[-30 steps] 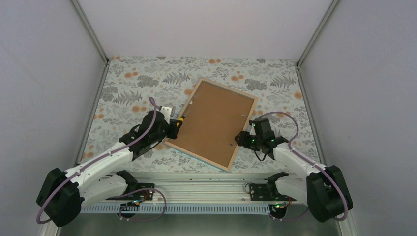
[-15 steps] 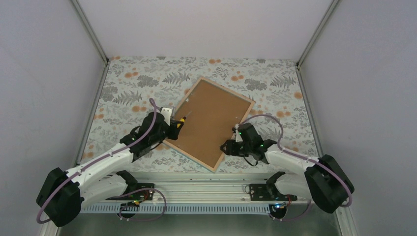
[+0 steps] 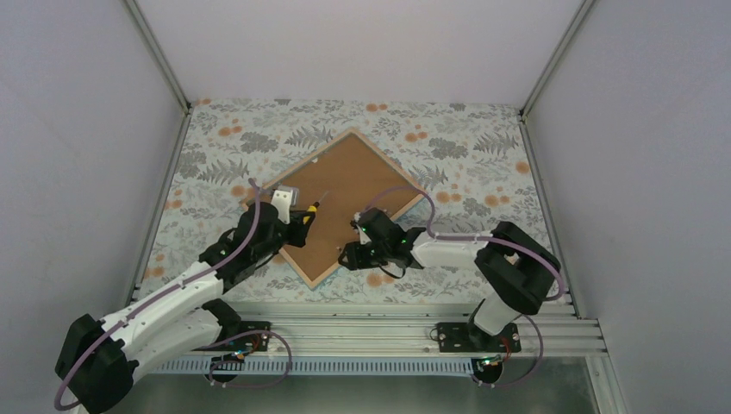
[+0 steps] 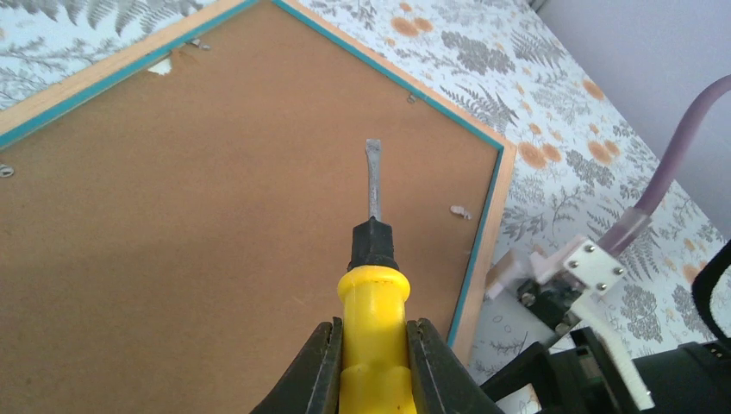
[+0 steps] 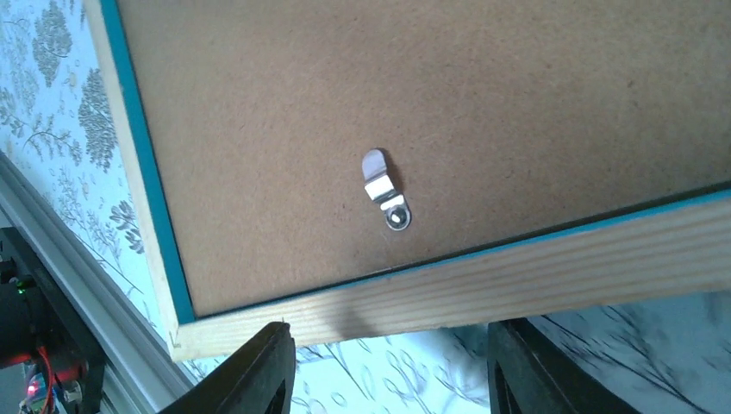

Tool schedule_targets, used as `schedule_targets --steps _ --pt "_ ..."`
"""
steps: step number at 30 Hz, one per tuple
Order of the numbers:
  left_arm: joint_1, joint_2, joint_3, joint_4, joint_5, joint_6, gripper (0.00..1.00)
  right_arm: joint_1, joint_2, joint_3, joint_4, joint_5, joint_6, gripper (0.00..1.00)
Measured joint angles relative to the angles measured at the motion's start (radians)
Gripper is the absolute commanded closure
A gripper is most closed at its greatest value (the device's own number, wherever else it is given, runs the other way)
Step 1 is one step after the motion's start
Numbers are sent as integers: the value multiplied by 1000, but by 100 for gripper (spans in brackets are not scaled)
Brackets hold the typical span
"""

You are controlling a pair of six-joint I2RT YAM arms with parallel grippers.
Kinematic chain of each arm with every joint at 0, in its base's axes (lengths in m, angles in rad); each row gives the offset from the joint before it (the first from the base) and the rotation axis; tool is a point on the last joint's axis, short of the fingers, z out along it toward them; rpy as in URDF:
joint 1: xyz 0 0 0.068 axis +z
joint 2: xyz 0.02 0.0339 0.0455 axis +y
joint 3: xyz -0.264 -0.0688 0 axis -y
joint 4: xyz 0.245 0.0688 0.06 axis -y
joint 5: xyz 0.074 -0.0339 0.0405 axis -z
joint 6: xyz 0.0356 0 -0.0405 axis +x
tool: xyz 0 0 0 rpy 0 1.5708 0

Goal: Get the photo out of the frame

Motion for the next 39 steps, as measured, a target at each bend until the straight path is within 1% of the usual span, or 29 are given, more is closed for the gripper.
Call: schedule_targets --steps 2,5,9,11,14,20,23,27,34,39 --pt "0 -24 -4 -5 -15 0 98 11 32 40 -5 1 -9 52" --pt "0 -53 -8 -13 -34 -1 98 15 32 71 -23 11 -35 49" --pt "0 -69 -9 -16 -48 -1 98 9 -24 76 -69 61 -98 49" --pt "0 -68 -9 -16 -50 0 98 -14 -65 85 -100 76 -143 49" --pt "0 -63 -9 -16 -50 1 97 -90 -101 129 -149 92 -232 49" --pt "0 -57 -9 -14 -48 11 98 -339 -111 225 -186 111 -433 50" --pt "0 -53 -9 -5 -44 21 98 -452 -66 288 -192 99 -515 50" --pt "0 -28 -9 8 -37 32 98 -546 48 367 -172 77 -576 49" --pt "0 25 -9 34 -21 52 98 -613 287 496 -166 45 -651 49" --pt "0 52 -9 58 -5 58 98 -651 385 560 -171 13 -677 49"
